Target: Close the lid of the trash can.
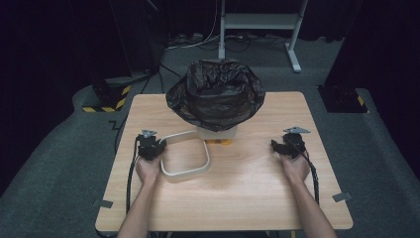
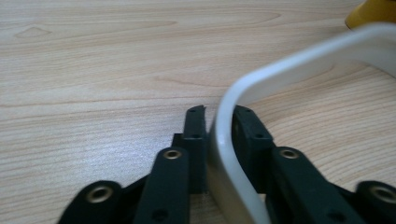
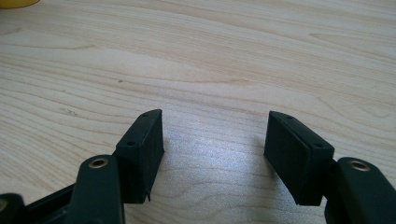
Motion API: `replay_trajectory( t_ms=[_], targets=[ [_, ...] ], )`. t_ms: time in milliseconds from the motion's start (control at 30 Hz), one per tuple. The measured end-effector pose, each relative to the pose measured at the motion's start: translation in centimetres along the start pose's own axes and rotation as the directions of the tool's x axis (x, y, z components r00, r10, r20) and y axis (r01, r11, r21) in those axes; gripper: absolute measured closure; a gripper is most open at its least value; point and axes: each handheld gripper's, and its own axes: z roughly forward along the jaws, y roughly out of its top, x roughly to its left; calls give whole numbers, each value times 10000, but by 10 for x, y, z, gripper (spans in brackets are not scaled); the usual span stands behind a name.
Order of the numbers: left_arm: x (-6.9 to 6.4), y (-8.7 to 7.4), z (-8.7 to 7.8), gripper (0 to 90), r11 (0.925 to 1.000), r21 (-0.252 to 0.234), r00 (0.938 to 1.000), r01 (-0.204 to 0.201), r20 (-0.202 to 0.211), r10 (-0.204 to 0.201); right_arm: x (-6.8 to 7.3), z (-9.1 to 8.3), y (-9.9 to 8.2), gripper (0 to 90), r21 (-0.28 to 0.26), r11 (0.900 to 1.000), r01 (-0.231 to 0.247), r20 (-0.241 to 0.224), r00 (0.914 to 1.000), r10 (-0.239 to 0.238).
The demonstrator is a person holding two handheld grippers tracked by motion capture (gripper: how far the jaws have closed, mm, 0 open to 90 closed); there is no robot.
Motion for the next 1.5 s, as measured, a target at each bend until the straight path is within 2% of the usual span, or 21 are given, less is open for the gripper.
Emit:
replay_trajectory(
  t_ms=[333,633,800,1067,1500],
  targets=[
    [0,0,0,776,9999,5,9999,104,2,-104,0,0,0,372,8,10000,-15,-8,10000,15],
    [1,3,0,790,9998,206,9999,14,-142,-11,0,0,0,373,-6,10000,-27,-19,10000,27],
    [4,6,-5,791,9998,144,9994,-170,-298,174,0,0,0,372,-9,10000,-26,-17,10000,26],
    [13,13,-15,793,9996,127,9983,-242,-536,248,0,0,0,372,-9,10000,-26,-18,10000,26],
    [15,21,-25,796,9991,223,9961,-369,-791,386,0,0,0,373,-18,10000,-12,-16,10000,12]
  ],
)
